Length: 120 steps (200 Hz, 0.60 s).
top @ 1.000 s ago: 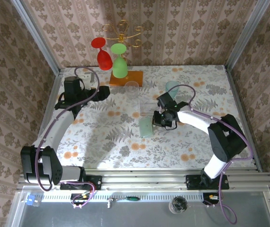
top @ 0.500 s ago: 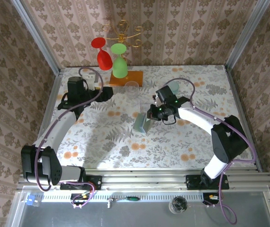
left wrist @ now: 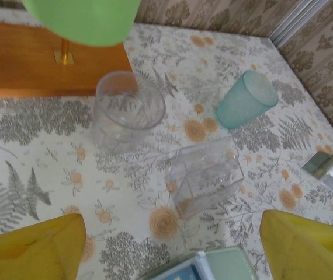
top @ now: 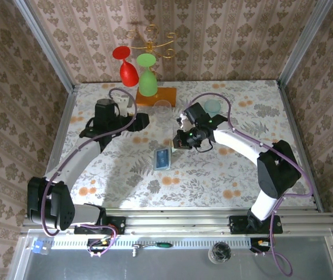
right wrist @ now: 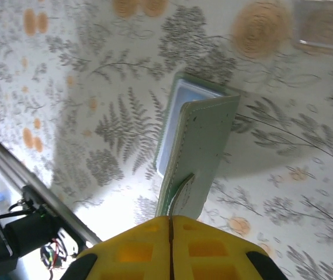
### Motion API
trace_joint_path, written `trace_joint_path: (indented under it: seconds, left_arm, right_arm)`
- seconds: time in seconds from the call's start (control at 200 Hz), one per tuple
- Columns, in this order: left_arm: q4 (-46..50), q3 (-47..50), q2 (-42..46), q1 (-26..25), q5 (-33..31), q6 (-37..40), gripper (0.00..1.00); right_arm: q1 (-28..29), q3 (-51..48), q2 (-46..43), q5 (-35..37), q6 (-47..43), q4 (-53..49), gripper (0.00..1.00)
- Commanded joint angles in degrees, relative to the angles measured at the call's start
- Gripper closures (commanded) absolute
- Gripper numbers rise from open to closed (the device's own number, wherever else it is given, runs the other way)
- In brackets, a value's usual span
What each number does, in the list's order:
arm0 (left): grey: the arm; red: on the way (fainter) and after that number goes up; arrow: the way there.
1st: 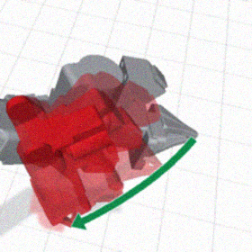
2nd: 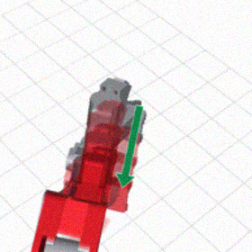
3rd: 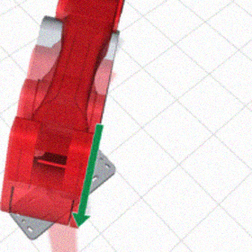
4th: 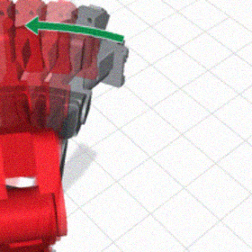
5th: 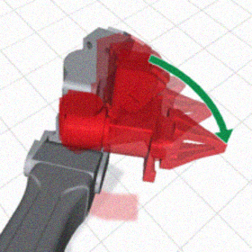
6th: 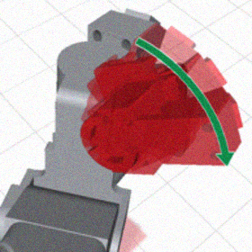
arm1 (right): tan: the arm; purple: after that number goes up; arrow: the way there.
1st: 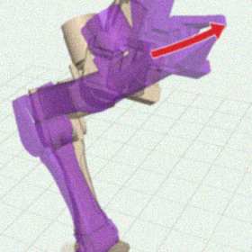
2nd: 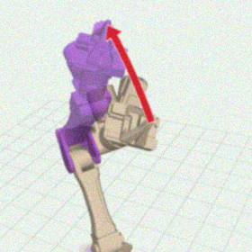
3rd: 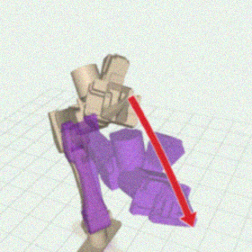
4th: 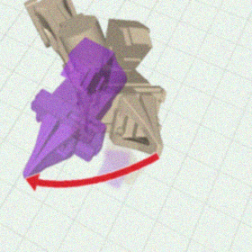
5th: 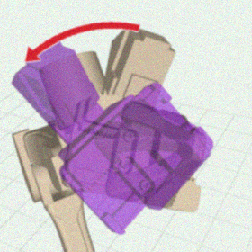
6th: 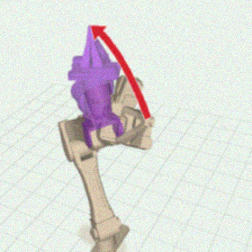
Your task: Take the credit cards out of the card holder
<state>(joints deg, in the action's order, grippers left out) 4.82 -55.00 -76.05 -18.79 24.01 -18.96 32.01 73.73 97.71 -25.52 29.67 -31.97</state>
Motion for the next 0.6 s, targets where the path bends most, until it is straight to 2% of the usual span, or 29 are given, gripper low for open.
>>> trace_joint_path:
  seconds: [0.0, 0.27, 0.33, 0.345, 0.4, 0.595]
  left_arm:
    - [-1.14, 2.90, 0.96, -1.06, -1.58, -4.38, 0.23]
    - [-4.71, 7.73, -2.43, -6.49, -1.64, -11.05, 0.35]
    - [-5.11, 8.30, -3.55, -6.97, -1.55, -12.09, 0.41]
    - [-5.27, 8.49, -3.79, -8.66, -1.55, -12.37, 0.43]
    - [-5.85, 9.03, -4.76, -10.04, -1.58, -13.43, 0.50]
    - [-6.44, 10.38, -9.17, -13.17, -0.44, -17.08, 0.68]
  right_arm:
    - [-1.56, -2.42, -2.99, 4.44, -1.28, -6.53, 1.00]
    - [-4.06, -8.03, -3.11, 11.33, -3.92, -10.18, 1.00]
    - [-4.23, -8.74, -2.66, 14.28, -4.16, -11.00, 1.00]
    - [-4.30, -8.96, -2.55, 15.05, -4.14, -11.13, 1.00]
    - [-4.62, -9.71, -2.21, 17.39, -3.75, -11.20, 1.00]
    - [-5.81, -12.04, 0.03, 18.12, -2.95, -7.66, 1.00]
